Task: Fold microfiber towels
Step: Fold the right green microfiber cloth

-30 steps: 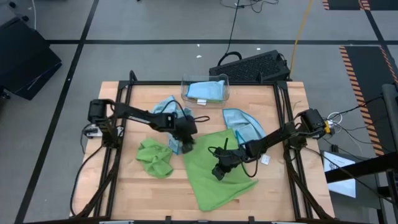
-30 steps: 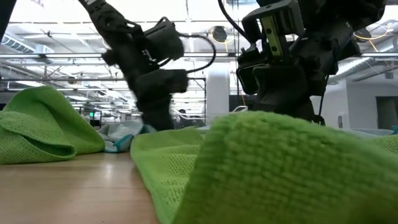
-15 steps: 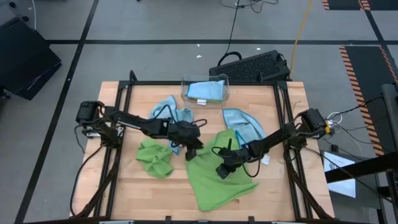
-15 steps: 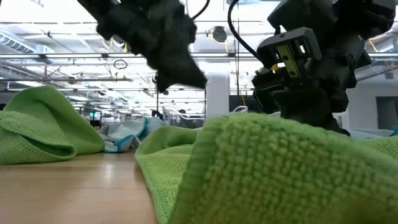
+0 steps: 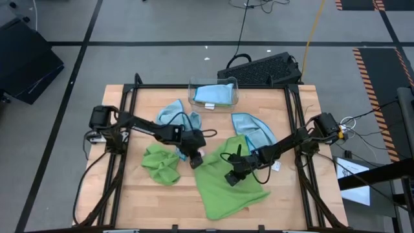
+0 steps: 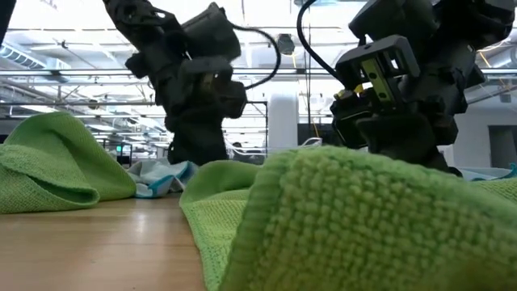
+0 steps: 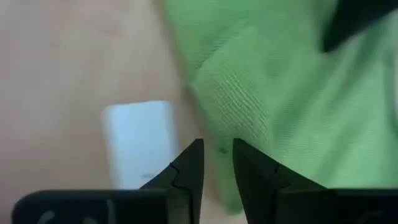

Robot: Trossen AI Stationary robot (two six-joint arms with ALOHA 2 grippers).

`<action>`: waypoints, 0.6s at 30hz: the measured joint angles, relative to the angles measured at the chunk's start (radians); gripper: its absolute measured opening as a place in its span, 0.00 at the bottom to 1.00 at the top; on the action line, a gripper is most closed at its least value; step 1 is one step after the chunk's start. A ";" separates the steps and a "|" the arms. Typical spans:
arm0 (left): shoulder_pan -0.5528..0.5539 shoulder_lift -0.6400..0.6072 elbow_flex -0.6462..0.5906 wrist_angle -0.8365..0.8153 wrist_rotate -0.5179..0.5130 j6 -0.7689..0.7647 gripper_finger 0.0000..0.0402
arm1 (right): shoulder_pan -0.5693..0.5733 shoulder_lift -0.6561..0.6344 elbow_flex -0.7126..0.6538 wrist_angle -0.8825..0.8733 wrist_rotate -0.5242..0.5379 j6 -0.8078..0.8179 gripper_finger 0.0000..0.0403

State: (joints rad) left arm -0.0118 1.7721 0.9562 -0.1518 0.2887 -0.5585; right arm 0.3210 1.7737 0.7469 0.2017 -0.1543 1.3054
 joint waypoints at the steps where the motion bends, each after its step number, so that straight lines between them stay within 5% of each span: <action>1: -0.012 -0.001 0.000 0.034 0.007 -0.017 0.21 | -0.002 0.000 0.000 -0.005 -0.001 0.004 0.00; 9: -0.126 -0.007 0.001 0.285 0.034 -0.155 0.21 | -0.017 0.002 0.000 -0.021 -0.004 -0.005 0.00; 14: -0.128 -0.055 0.002 0.197 -0.123 -0.171 0.21 | -0.017 0.002 -0.001 -0.034 -0.006 -0.008 0.00; 18: -0.073 -0.056 0.001 -0.003 -0.236 -0.366 0.21 | -0.009 0.003 -0.001 -0.049 -0.007 -0.008 0.00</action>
State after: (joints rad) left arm -0.0844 1.7161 0.9572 -0.1548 0.0527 -0.9248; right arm 0.3117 1.7763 0.7460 0.1529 -0.1609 1.2972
